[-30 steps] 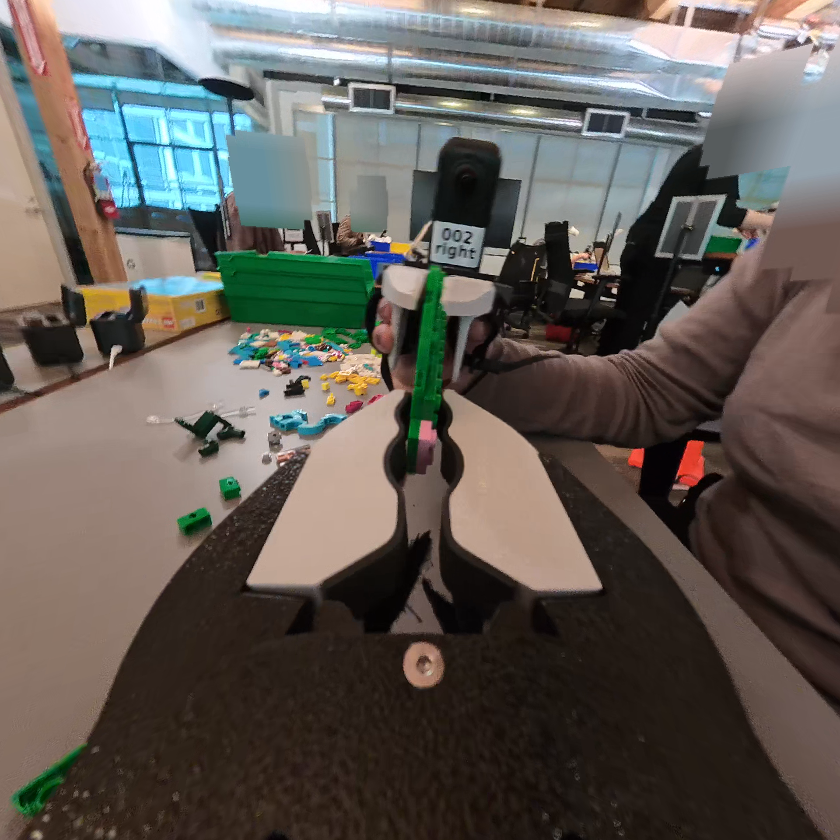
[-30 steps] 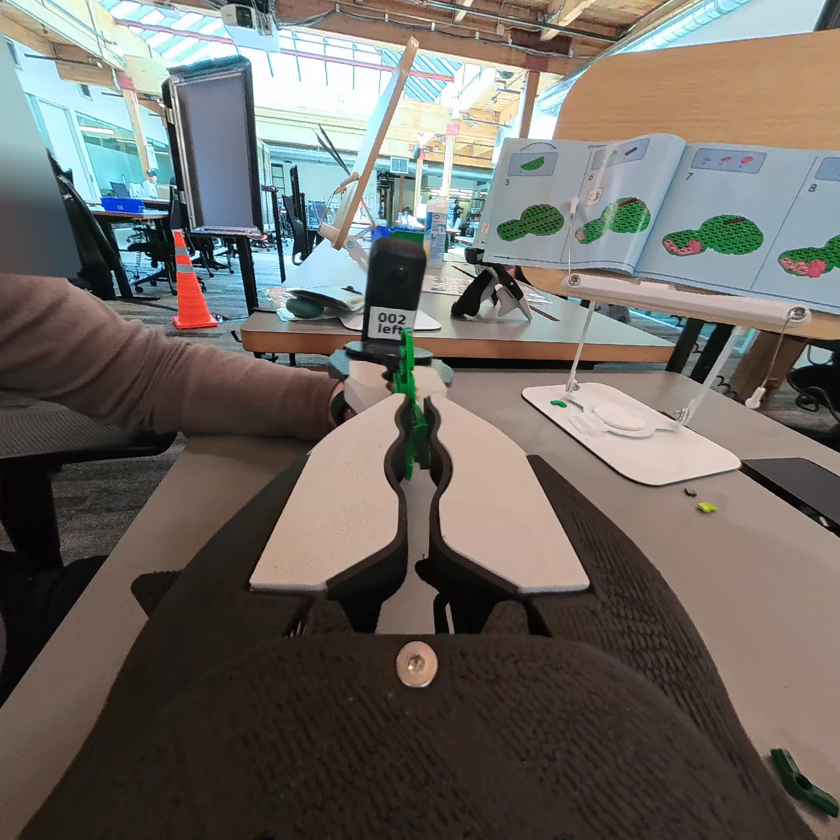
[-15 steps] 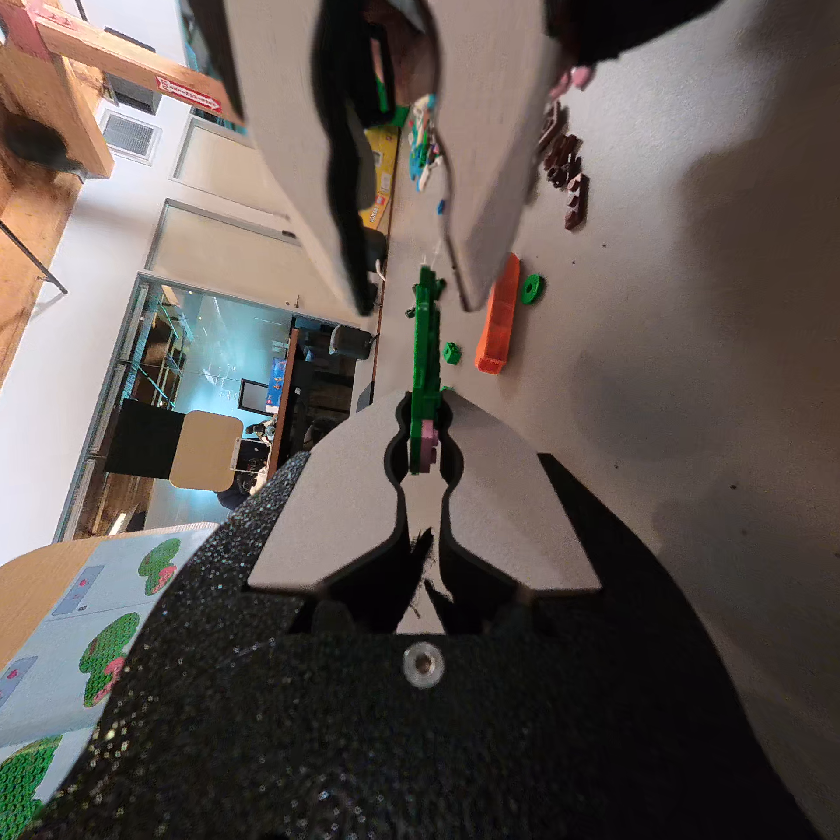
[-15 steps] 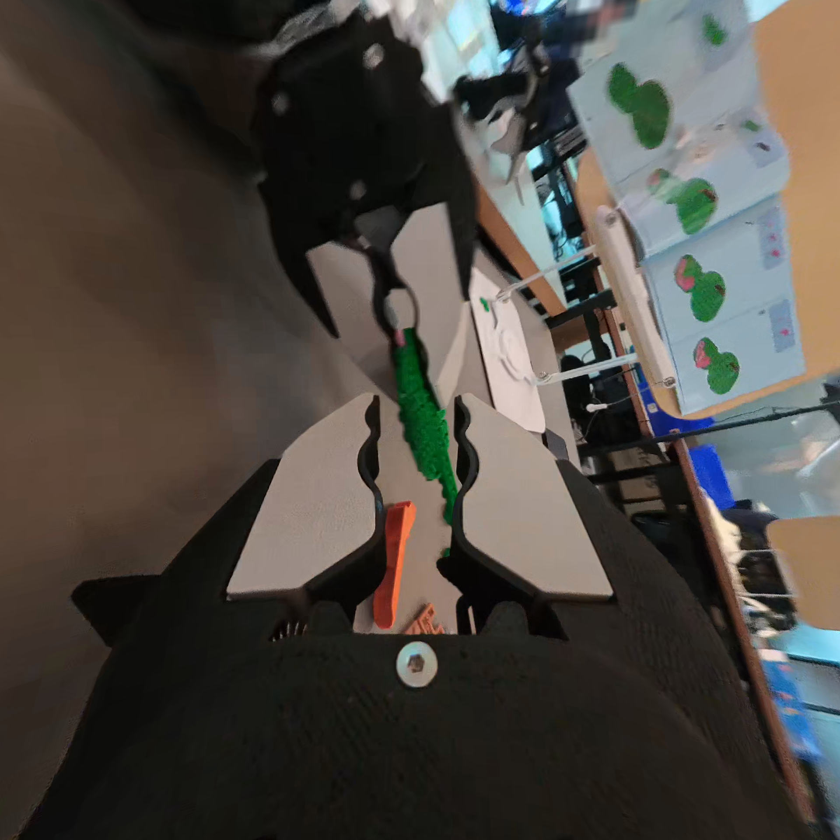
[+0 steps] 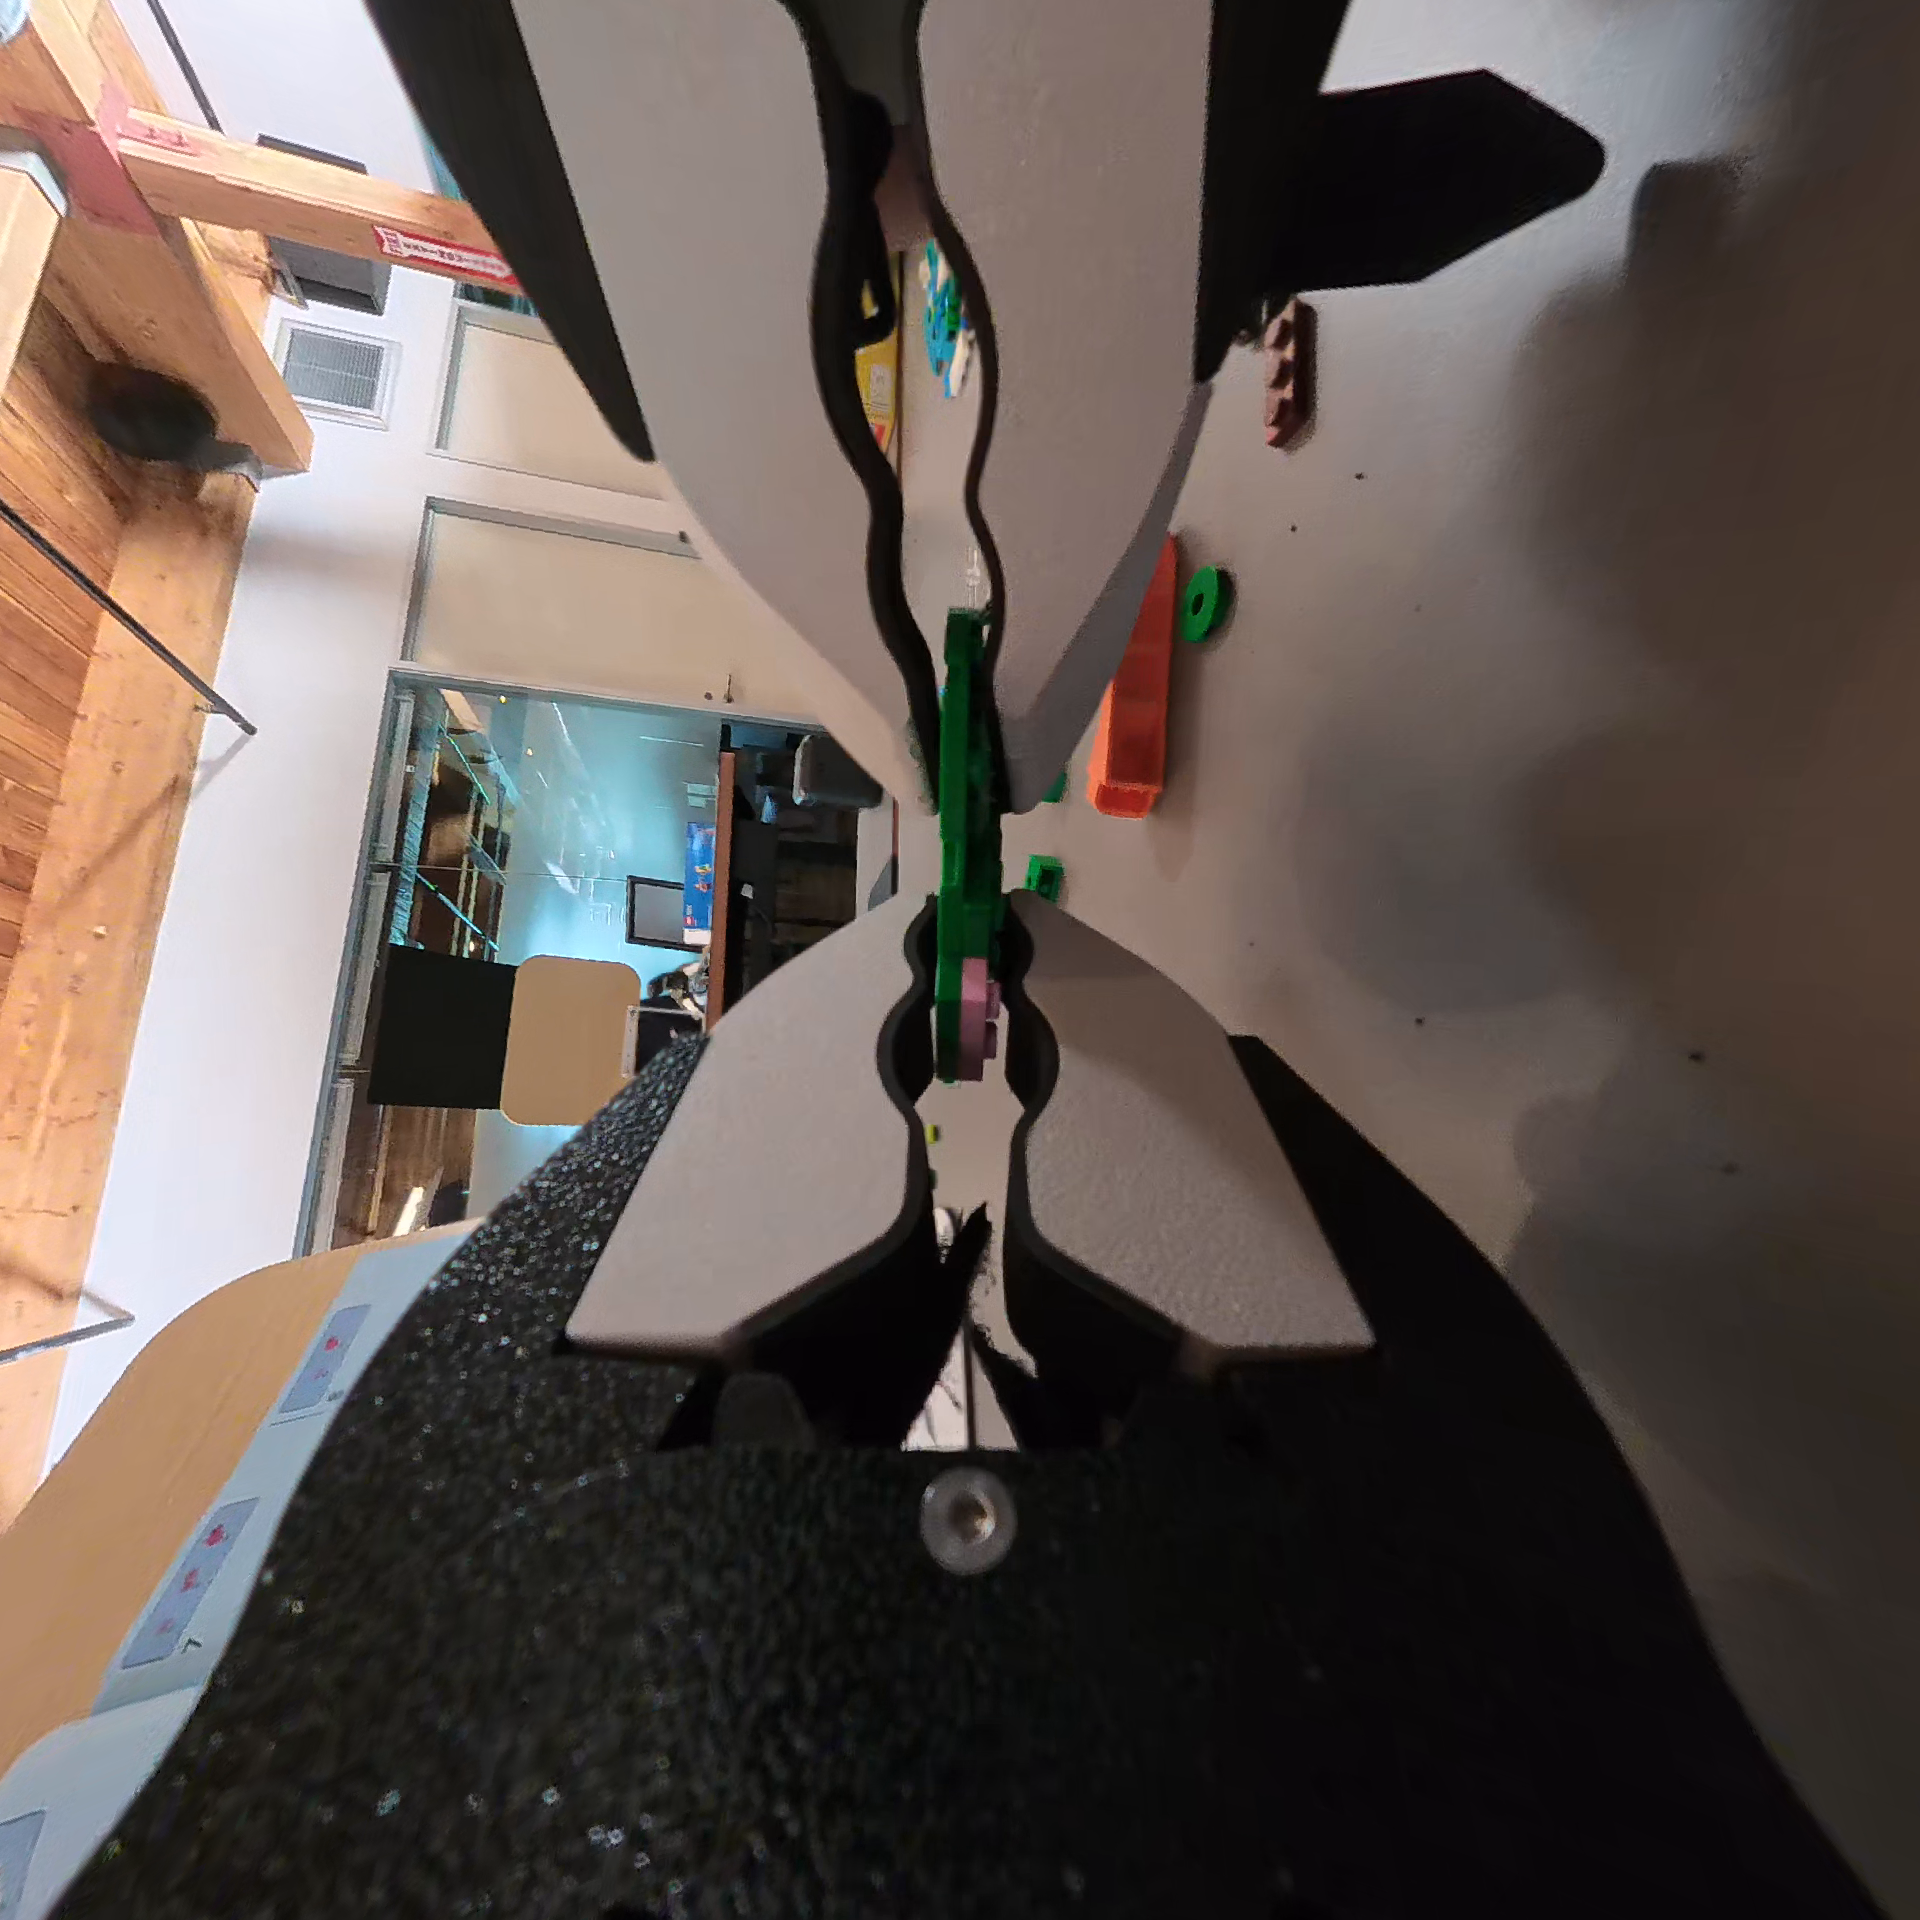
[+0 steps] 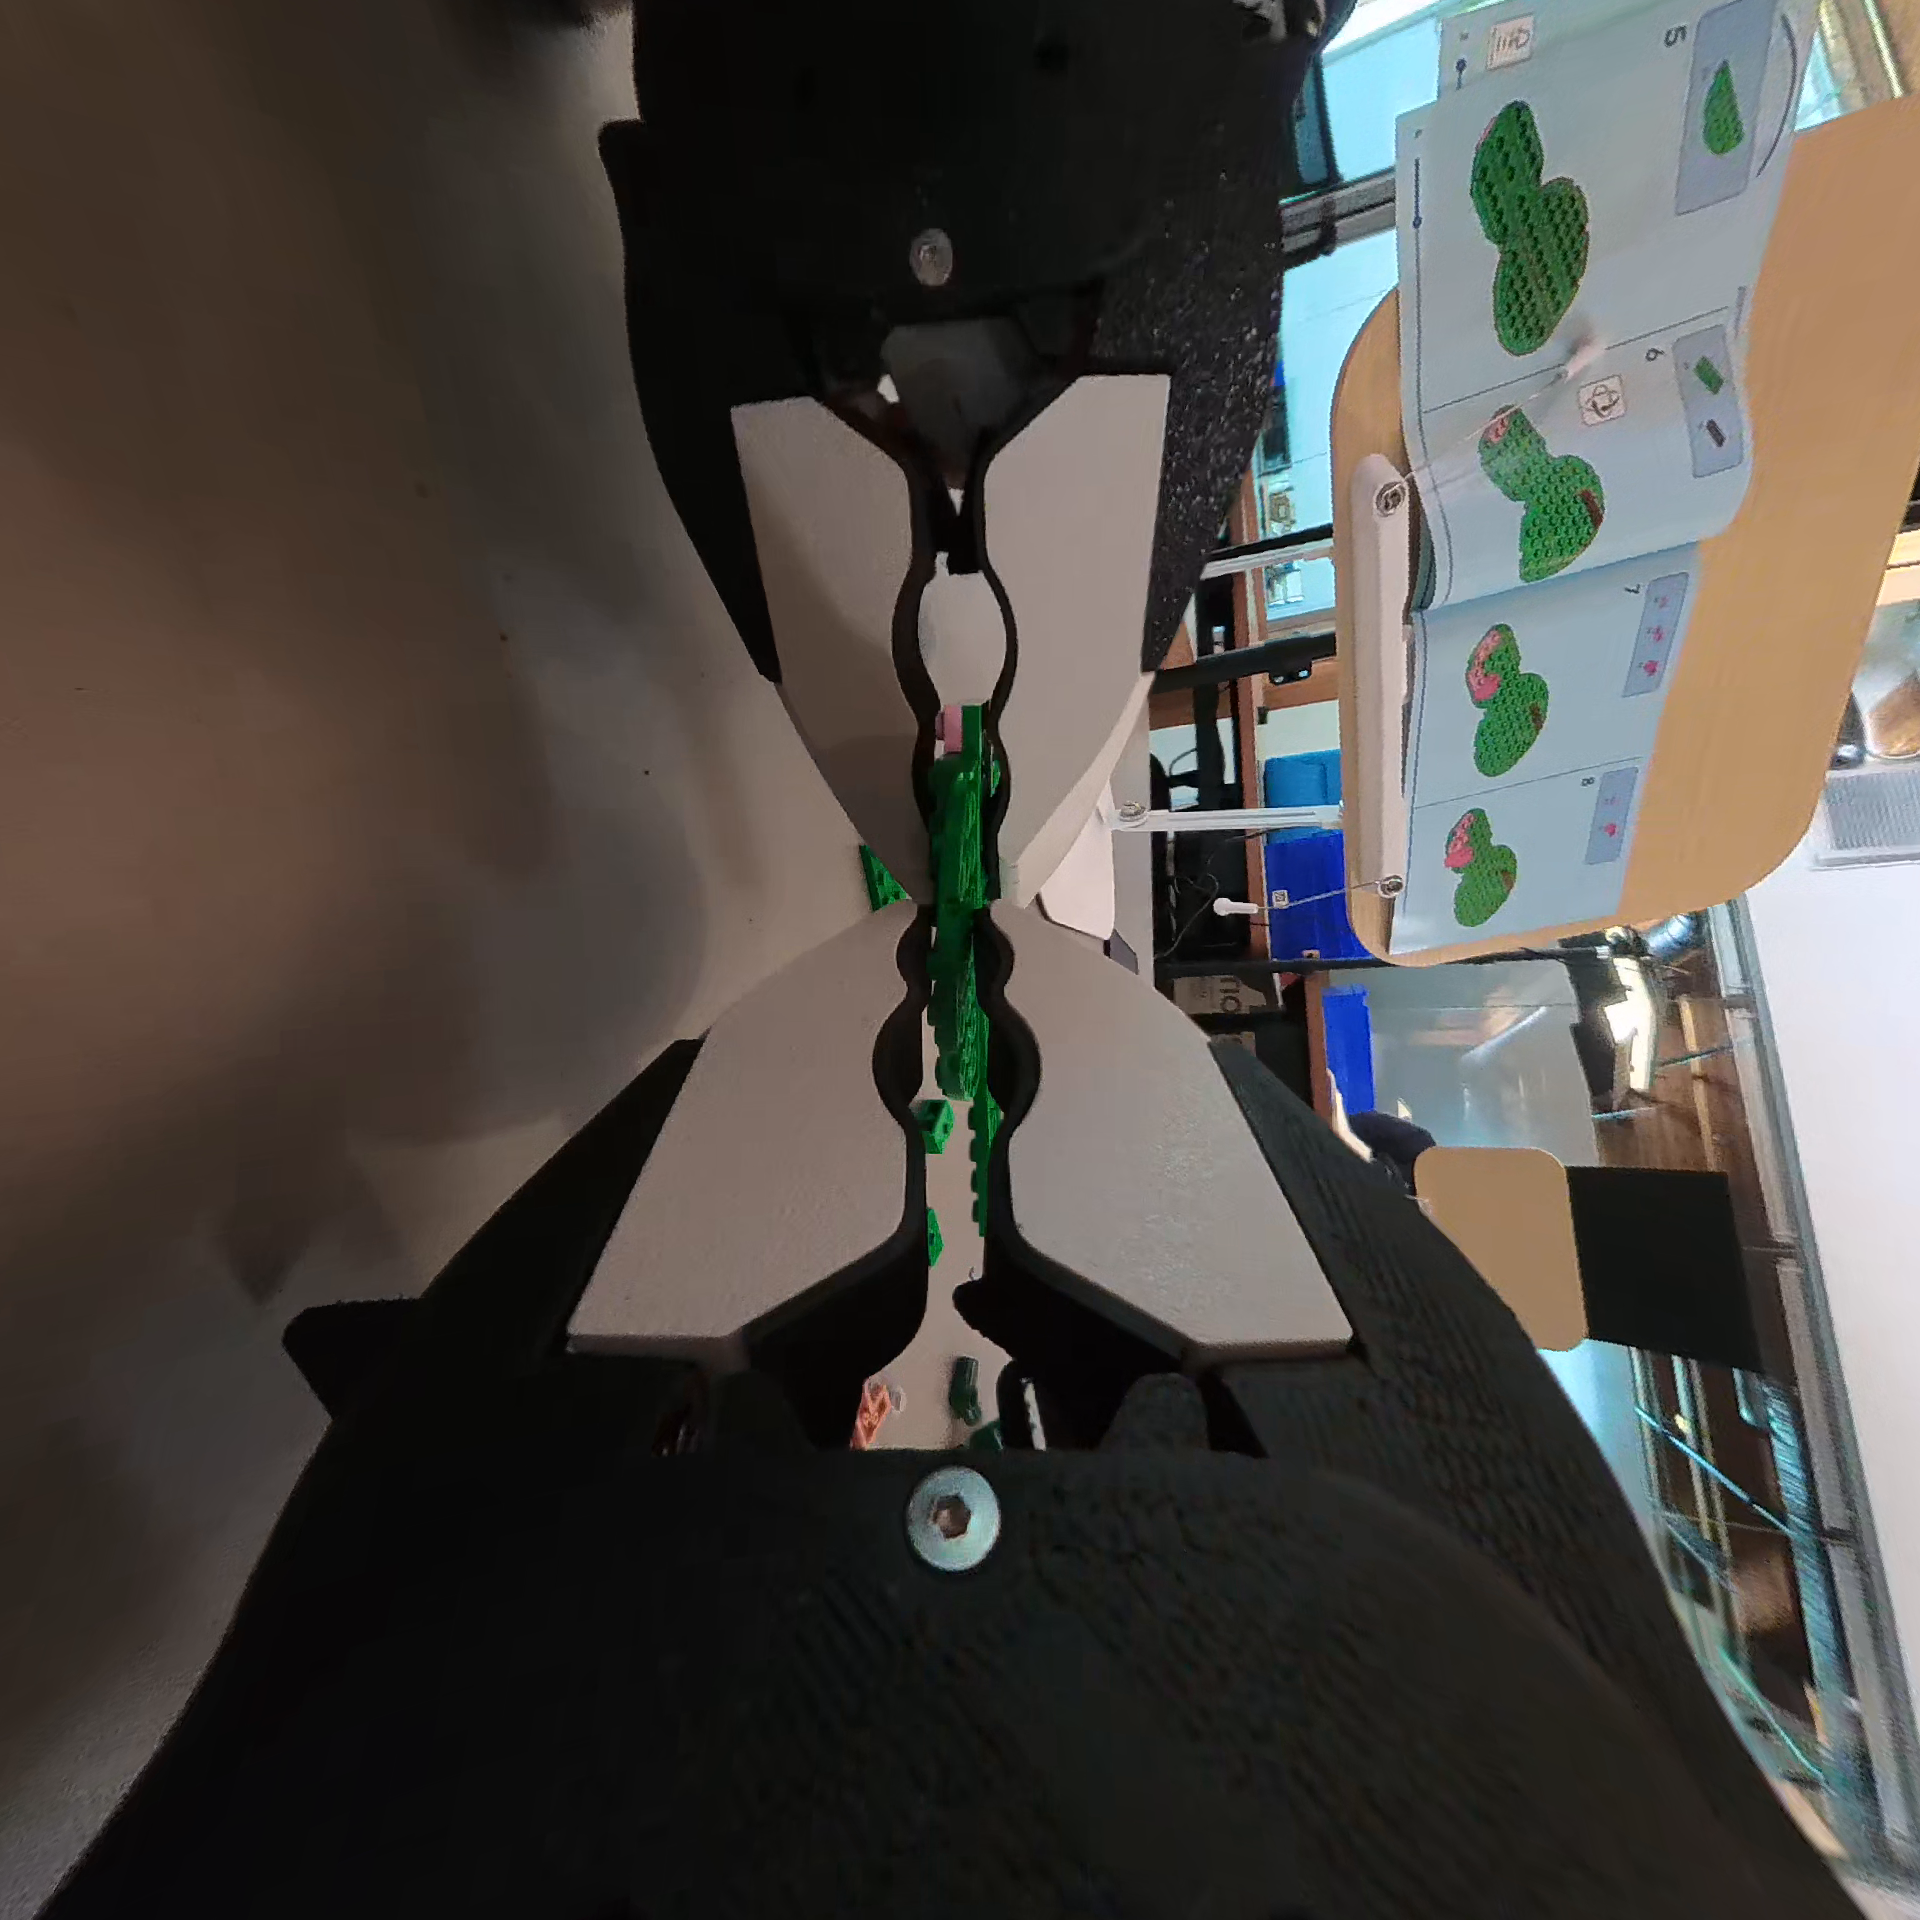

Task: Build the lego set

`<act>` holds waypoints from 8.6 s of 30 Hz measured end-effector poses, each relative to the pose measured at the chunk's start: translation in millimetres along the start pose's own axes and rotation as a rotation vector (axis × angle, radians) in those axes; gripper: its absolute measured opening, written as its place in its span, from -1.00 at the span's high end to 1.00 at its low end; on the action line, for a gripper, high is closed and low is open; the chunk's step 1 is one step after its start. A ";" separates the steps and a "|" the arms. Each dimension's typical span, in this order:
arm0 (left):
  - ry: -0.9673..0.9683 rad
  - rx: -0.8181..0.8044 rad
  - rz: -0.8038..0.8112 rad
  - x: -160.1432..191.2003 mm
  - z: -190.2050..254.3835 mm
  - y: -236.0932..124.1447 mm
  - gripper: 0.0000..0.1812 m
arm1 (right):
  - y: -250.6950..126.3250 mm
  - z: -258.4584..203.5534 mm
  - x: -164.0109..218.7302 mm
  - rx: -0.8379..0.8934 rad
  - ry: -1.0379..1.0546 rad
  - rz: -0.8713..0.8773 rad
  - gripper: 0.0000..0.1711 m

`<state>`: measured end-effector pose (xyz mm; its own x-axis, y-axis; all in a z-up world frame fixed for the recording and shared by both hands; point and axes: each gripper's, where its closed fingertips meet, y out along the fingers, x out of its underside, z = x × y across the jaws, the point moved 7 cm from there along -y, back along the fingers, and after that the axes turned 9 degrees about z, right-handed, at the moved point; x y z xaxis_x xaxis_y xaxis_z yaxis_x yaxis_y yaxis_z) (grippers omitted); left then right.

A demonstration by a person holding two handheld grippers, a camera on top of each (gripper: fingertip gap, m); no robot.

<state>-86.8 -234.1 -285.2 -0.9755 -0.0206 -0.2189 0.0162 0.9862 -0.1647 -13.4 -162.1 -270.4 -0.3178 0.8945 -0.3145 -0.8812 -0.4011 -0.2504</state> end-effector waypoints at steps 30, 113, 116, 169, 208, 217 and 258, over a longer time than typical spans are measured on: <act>-0.090 -0.142 0.118 -16.0 -16.4 -6.1 0.90 | -21.8 21.0 -6.7 0.041 0.116 0.157 0.94; -1.288 0.100 0.843 12.7 -45.2 -31.4 0.90 | -26.3 57.3 2.6 0.118 0.980 0.502 0.72; -1.297 0.137 0.849 12.2 -45.1 -32.0 0.90 | -29.3 58.3 1.9 0.085 0.995 0.534 0.88; -0.166 -0.212 0.217 -21.5 -25.9 -17.6 0.89 | -11.6 29.2 0.4 0.197 0.151 0.008 0.94; 0.047 -0.233 -0.204 26.9 -25.3 -14.4 0.90 | -4.2 23.2 -12.2 0.236 0.076 0.029 0.55; 0.027 -0.210 -0.106 15.1 -22.2 -11.3 0.89 | -2.7 19.4 -7.0 0.259 -0.037 -0.015 0.95; -1.224 0.250 0.570 11.7 -45.5 -38.5 0.89 | -53.1 47.4 31.4 -0.158 1.005 0.611 0.97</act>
<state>-108.8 -264.8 -237.6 -0.0081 0.1147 -0.9934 0.5113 0.8542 0.0945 6.9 -103.3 -223.6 -0.1910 0.0181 -0.9814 -0.6034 -0.7908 0.1029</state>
